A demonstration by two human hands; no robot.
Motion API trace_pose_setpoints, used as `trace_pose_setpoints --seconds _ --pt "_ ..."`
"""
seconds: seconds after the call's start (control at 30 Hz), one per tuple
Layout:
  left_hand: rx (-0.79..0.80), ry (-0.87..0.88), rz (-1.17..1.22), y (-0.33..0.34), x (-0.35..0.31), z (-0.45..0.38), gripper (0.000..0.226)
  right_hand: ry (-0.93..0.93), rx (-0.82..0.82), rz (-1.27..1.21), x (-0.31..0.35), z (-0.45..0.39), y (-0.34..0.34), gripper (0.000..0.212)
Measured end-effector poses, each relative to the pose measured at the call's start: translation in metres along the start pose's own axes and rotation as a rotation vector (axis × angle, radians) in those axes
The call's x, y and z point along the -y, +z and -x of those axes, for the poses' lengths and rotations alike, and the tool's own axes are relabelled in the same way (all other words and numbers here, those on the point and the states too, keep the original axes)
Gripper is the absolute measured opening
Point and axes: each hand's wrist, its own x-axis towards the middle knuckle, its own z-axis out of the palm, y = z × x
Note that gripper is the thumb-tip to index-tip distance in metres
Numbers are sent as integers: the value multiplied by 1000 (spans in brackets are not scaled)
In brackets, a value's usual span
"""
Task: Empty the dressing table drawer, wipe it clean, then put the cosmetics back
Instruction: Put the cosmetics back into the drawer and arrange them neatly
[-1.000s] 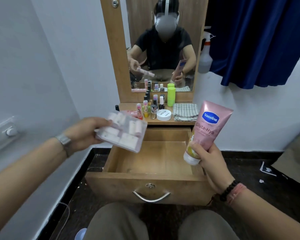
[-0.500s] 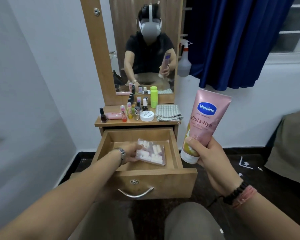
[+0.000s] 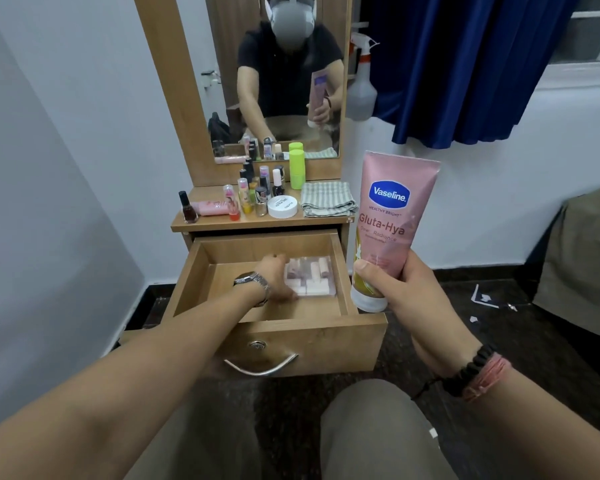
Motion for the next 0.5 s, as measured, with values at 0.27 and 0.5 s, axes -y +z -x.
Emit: trace_pose_setpoints --seconds 0.27,0.5 --pt "-76 -1 2 7 -2 -7 65 11 11 8 -6 -2 -2 28" --pt "-66 14 -2 6 0 -7 64 37 32 25 -8 -3 1 27"
